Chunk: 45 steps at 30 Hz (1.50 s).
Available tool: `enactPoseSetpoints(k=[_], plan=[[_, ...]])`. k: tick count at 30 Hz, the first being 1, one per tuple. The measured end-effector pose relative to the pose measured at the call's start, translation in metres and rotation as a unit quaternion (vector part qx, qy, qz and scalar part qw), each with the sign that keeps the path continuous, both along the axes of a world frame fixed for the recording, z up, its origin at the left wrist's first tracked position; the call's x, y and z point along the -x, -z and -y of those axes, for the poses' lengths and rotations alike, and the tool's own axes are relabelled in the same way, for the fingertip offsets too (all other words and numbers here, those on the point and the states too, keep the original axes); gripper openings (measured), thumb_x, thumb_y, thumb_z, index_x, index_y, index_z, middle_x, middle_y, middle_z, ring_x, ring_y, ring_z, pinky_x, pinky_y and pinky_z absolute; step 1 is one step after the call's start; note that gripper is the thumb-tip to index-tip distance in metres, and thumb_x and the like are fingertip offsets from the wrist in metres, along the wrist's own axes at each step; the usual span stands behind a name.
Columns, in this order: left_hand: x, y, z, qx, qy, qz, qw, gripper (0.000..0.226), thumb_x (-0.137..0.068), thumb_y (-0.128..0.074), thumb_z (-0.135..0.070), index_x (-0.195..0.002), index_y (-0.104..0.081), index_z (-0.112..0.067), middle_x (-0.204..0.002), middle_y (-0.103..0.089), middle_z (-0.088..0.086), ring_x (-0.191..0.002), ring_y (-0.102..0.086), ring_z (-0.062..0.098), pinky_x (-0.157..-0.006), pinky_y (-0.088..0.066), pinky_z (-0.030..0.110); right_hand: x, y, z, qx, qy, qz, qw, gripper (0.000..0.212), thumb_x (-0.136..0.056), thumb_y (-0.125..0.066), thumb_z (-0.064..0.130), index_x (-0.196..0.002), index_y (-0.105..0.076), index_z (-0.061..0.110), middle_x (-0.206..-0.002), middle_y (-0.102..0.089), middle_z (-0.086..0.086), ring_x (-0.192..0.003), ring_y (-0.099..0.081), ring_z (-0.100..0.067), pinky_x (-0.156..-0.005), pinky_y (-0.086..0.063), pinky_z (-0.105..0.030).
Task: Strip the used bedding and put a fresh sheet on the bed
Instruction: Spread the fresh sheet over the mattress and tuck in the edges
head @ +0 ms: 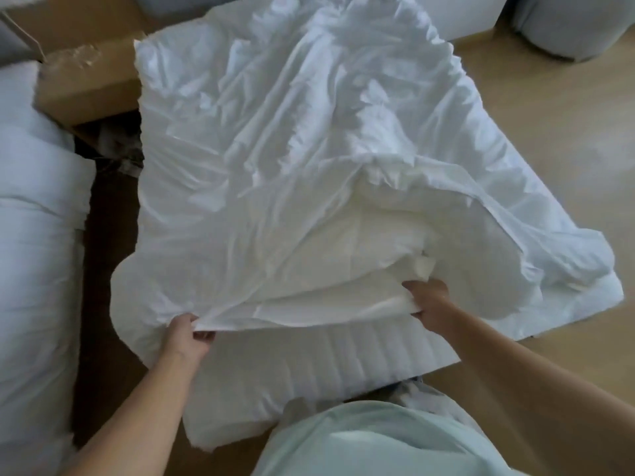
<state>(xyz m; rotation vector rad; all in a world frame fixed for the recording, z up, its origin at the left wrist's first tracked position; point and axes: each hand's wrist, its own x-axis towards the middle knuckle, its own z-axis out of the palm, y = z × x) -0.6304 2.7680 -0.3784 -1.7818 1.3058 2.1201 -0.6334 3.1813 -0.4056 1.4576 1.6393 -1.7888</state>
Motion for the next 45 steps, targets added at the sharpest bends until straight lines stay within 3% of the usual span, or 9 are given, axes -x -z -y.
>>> enactPoseSetpoints(k=[6, 10, 16, 20, 27, 29, 33, 38, 45], plan=[[0.039, 0.003, -0.035, -0.048, -0.066, -0.036, 0.996, 0.028, -0.088, -0.027, 0.014, -0.075, -0.04, -0.006, -0.07, -0.032, 0.008, -0.062, -0.038, 0.016, -0.103, -0.05, 0.04, 0.013, 0.006, -0.008, 0.059, -0.007, 0.029, 0.998, 0.017, -0.091, -0.065, 0.001, -0.105, -0.055, 0.005, -0.094, -0.055, -0.013, -0.078, -0.057, -0.023, -0.046, -0.054, -0.03], [0.068, -0.006, -0.077, 0.172, 0.188, -0.093, 0.962, 0.014, -0.082, -0.057, -0.001, -0.079, -0.047, -0.009, -0.069, -0.045, 0.009, -0.057, -0.048, 0.018, -0.063, -0.052, 0.034, 0.021, 0.012, 0.023, 0.178, 0.103, -0.015, 0.979, 0.006, -0.095, -0.057, 0.0, -0.101, -0.058, 0.003, -0.088, -0.062, -0.02, -0.069, -0.065, -0.027, -0.05, -0.059, -0.034], [0.084, 0.01, -0.154, 0.42, 0.742, -0.158, 0.499, 0.077, -0.062, -0.09, -0.05, -0.123, -0.058, -0.016, -0.122, -0.054, 0.004, -0.114, -0.054, 0.022, -0.1, -0.045, 0.038, 0.033, 0.003, 0.042, 0.176, 0.143, -0.045, 0.973, 0.011, -0.1, -0.046, 0.003, -0.102, -0.055, 0.009, -0.08, -0.062, -0.016, -0.068, -0.066, -0.026, -0.052, -0.06, -0.033], [0.073, 0.036, -0.227, 0.408, 0.844, -0.102, 0.333, 0.071, -0.079, -0.075, -0.057, -0.134, -0.05, -0.02, -0.133, -0.057, 0.007, -0.124, -0.055, 0.03, -0.099, -0.046, 0.04, 0.035, -0.003, 0.038, 0.138, 0.129, -0.058, 0.98, 0.021, -0.099, -0.039, 0.001, -0.096, -0.058, 0.01, -0.082, -0.064, -0.012, -0.068, -0.067, -0.023, -0.061, -0.056, -0.033], [0.116, 0.04, -0.297, 0.561, 0.734, -0.224, 0.311, 0.013, -0.092, -0.054, -0.018, -0.096, -0.066, -0.018, -0.106, -0.066, 0.009, -0.1, -0.059, 0.035, -0.08, -0.039, 0.038, 0.029, 0.006, -0.016, 0.118, 0.084, -0.097, 0.985, 0.032, -0.094, -0.063, 0.019, -0.123, -0.05, 0.018, -0.126, -0.06, -0.007, -0.107, -0.062, -0.022, -0.087, -0.054, -0.042], [0.143, 0.038, -0.307, 0.561, 0.729, -0.221, 0.325, 0.017, -0.091, -0.055, -0.015, -0.101, -0.068, -0.013, -0.109, -0.063, 0.012, -0.101, -0.057, 0.037, -0.081, -0.043, 0.041, 0.004, 0.024, -0.038, -0.135, -0.031, -0.053, 0.989, 0.069, -0.082, -0.077, 0.041, -0.139, -0.041, 0.025, -0.146, -0.041, -0.006, -0.13, -0.044, -0.026, -0.106, -0.044, -0.049], [0.179, 0.041, -0.327, 0.49, 0.745, -0.174, 0.418, 0.012, -0.098, -0.048, -0.013, -0.101, -0.06, -0.01, -0.101, -0.063, 0.017, -0.097, -0.06, 0.041, -0.075, -0.046, 0.041, -0.007, 0.052, -0.079, -0.561, -0.276, -0.076, 0.777, 0.116, -0.062, -0.087, 0.052, -0.155, -0.022, 0.028, -0.164, -0.004, -0.016, -0.151, -0.003, -0.042, -0.119, -0.006, -0.057], [0.178, 0.056, -0.34, 0.378, 0.796, -0.101, 0.462, 0.019, -0.099, -0.057, -0.031, -0.103, -0.045, -0.017, -0.091, -0.055, 0.004, -0.09, -0.056, 0.033, -0.068, -0.033, 0.035, 0.086, 0.076, -0.156, -0.356, -0.447, 0.012, 0.82, 0.114, -0.075, -0.079, 0.047, -0.157, -0.005, 0.022, -0.145, -0.045, -0.017, -0.136, -0.041, -0.04, -0.111, -0.032, -0.049], [0.206, 0.025, -0.355, 0.449, 0.837, -0.147, 0.275, 0.001, -0.089, -0.06, -0.011, -0.089, -0.06, -0.011, -0.091, -0.066, 0.013, -0.087, -0.063, 0.036, -0.065, -0.043, 0.037, 0.156, 0.051, -0.168, -0.321, -0.528, -0.173, 0.767, 0.034, -0.074, -0.052, 0.006, -0.101, -0.056, 0.026, -0.079, -0.057, -0.003, -0.087, -0.062, -0.037, -0.062, -0.04, -0.033]])
